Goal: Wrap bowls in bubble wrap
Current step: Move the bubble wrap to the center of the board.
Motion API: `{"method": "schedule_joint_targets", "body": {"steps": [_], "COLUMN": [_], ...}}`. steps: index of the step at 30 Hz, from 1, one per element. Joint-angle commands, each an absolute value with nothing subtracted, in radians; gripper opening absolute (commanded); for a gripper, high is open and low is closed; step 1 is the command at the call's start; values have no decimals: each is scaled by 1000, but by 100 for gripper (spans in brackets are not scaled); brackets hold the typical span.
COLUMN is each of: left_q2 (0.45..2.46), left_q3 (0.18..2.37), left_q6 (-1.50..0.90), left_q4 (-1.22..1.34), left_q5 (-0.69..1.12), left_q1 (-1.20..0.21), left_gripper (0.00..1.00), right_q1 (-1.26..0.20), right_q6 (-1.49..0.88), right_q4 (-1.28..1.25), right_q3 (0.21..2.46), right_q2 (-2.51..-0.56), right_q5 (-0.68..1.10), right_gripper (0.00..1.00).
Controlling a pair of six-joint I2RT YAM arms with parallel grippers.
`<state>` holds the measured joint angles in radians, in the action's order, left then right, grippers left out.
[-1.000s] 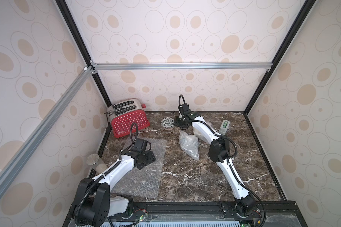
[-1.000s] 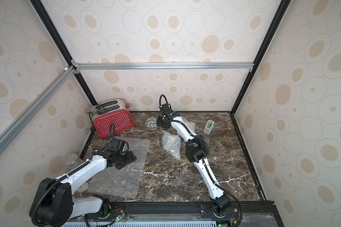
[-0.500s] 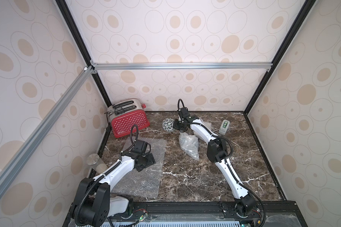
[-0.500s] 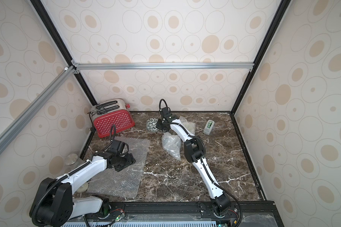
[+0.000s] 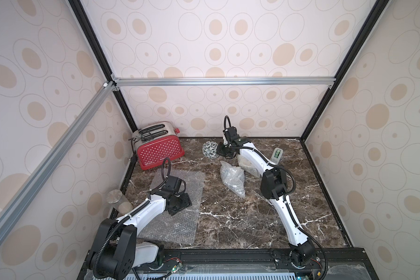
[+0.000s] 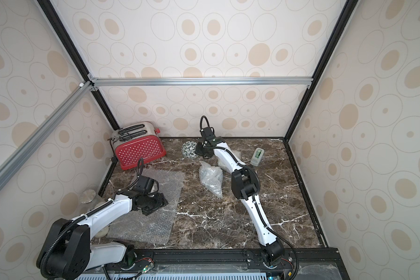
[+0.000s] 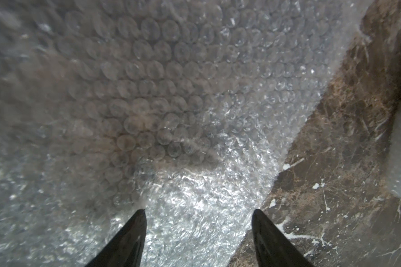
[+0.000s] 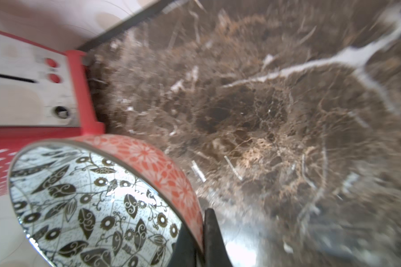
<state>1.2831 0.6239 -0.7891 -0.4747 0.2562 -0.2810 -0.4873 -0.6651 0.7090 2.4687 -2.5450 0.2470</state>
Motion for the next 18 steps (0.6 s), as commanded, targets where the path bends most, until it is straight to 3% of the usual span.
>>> {"method": "schedule_joint_targets", "body": {"steps": [1,18], "left_q2": [1319,1484], "left_q3": [608,743], "left_q6": [-804,-990], "left_q4": [-443,-272], "left_q5": [289,290], "left_q1": [-274,-536], "left_gripper": [70,70], "right_q1": [-488,-473], "right_q6": [-610,-434], "right_q4": [705,807], "right_q3": [2436,1915], "right_q2": [-2373,-1875], "right_q5": [282,334], "right_gripper": [0,0]}}
